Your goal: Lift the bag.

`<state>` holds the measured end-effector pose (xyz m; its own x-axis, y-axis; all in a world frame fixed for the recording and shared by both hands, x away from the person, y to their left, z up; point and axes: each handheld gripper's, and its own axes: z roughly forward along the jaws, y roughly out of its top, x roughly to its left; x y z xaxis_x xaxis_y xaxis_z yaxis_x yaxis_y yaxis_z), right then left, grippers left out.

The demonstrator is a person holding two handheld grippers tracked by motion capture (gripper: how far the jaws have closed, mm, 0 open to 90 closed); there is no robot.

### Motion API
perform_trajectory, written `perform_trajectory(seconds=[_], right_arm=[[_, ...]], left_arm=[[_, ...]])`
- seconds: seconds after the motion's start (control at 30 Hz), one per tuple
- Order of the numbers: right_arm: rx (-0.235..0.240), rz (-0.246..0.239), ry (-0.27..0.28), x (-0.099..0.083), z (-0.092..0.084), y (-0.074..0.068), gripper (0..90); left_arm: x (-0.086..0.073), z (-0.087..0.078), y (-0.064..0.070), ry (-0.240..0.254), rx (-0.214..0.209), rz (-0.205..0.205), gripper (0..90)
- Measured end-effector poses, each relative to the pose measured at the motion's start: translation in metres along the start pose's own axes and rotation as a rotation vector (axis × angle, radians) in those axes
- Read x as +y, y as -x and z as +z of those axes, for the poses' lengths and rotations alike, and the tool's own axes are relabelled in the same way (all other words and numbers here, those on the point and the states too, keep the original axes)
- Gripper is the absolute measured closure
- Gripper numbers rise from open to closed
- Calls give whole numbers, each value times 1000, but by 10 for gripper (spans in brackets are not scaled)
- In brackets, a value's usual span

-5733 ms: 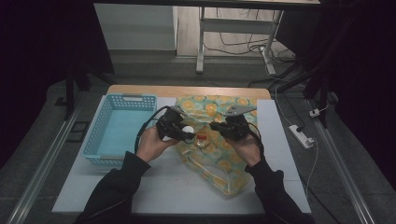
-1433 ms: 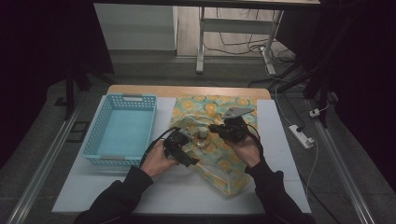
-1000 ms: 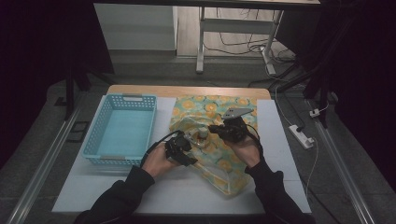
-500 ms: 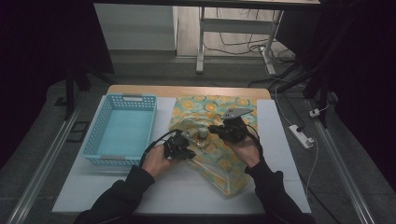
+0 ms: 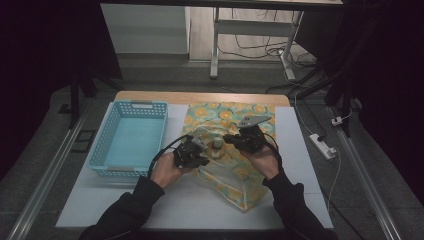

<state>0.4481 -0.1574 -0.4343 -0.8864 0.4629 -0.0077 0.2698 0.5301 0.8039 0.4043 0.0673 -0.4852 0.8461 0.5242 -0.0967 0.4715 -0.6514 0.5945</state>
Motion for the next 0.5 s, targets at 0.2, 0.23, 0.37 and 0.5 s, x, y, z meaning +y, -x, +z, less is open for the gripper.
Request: perform_trajectory(seconds=[0.2,0.23,0.37,0.5], right_arm=[[27,-19,12,6,-5,-6,896],[29,-21,12,6,-5,-7,896],[33,-20,11,7,-6,-7,896],[36,-17,11,8,-6,-7,897]], left_arm=[[6,-13,0,17,-15,-53,890],[7,-15,0,25,-17,-56,890],[9,-22,0,47,-31,-75,890],[11,-28,-1,62,-33,-77,890]])
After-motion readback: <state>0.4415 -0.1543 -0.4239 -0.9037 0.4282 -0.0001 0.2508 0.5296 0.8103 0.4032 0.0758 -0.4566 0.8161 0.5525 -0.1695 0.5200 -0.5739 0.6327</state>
